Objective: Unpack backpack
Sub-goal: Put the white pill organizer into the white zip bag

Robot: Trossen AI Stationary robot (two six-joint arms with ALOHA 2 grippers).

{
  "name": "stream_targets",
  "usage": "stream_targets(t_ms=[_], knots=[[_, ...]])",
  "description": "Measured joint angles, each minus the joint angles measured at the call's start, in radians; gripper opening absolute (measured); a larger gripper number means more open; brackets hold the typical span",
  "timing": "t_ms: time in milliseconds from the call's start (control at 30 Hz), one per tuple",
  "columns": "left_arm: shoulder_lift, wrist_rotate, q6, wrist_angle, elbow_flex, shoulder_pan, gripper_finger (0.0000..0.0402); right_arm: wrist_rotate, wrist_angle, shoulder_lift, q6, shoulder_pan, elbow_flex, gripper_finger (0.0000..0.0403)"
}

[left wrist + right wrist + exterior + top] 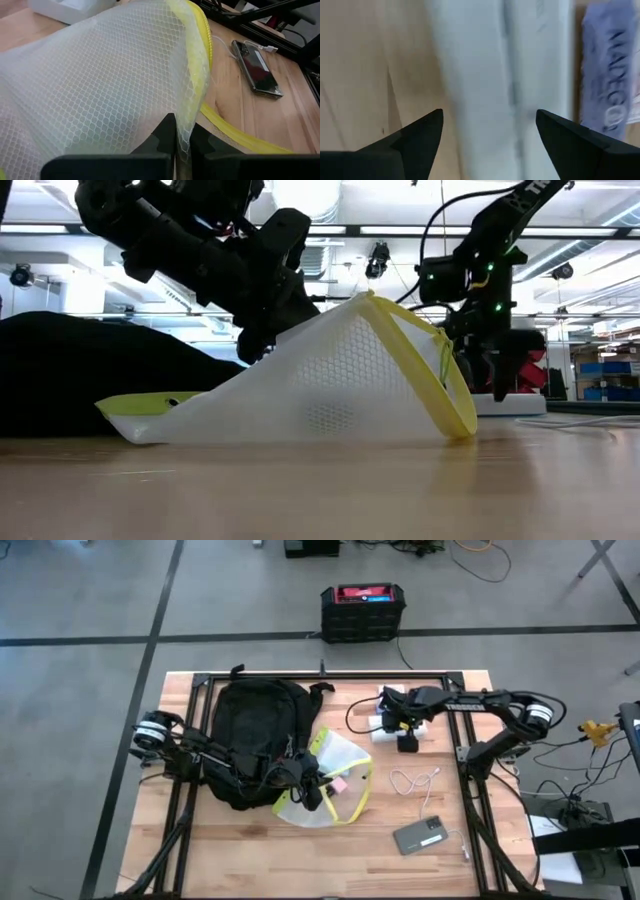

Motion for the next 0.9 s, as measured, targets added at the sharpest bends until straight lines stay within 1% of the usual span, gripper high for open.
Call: stream_targets(t_ms=[233,433,733,900], knots=[[0.0,0.0,0.0,0.0,0.0,0.0,0.0,0.007,0.003,-0.006,0.04,0.055,0.0,0.0288],[0.0,0.0,0.0,0.0,0.0,0.0,0.0,-0.031,0.001,-0.006,0.079,0.098,-0.001,0.0274],[0.0,0.0,0.0,0.0,0.0,-0.003,0.0,-0.024,0.074,-0.006,0.053,0.095,-0.026,0.0257],[0.0,0.0,0.0,0.0,0.0,-0.003,0.0,-0.018,0.07,-0.007,0.028,0.095,-0.049,0.0248]])
